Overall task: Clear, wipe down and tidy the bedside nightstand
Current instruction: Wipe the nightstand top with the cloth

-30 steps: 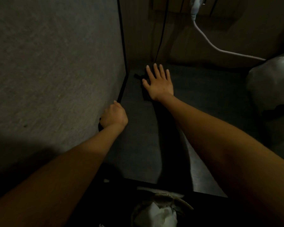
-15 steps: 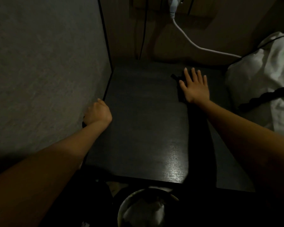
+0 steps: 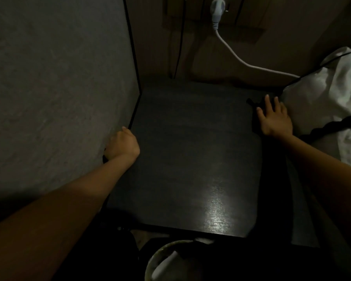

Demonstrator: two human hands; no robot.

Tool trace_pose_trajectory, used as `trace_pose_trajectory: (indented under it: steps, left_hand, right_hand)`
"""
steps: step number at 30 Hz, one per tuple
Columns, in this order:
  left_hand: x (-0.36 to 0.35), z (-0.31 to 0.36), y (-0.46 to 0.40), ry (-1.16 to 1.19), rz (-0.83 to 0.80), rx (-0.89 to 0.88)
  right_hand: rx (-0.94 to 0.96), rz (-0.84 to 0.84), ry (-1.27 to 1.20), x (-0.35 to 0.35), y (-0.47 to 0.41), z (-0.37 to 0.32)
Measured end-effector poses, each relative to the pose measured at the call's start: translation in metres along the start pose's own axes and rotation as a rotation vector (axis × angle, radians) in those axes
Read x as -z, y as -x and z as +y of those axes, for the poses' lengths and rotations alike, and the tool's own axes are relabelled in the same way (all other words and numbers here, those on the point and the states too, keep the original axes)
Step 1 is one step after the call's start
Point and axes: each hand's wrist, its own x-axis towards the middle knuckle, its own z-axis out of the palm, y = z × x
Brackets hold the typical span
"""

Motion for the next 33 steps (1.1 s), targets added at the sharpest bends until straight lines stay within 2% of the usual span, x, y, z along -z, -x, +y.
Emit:
trace_pose_trajectory:
  steps: [5,14,33]
  left_hand:
    - [0.0,0.0,0.001,-0.025,-0.022,-0.005]
    - [-0.005,-0.001,-0.002,-0.103,0.002,-0.046]
    - [-0.008,-0.004,-0.001,-0.091,0.058,-0.052]
  right_hand:
    - [-0.073,-0.005,-0.051,0.003,-0.016,0.003]
    - [-0.106,0.037,0.045,-0.001,-0.036,-0.039]
    - [0.345,0.032,0.096,-0.049,0.017,-0.282]
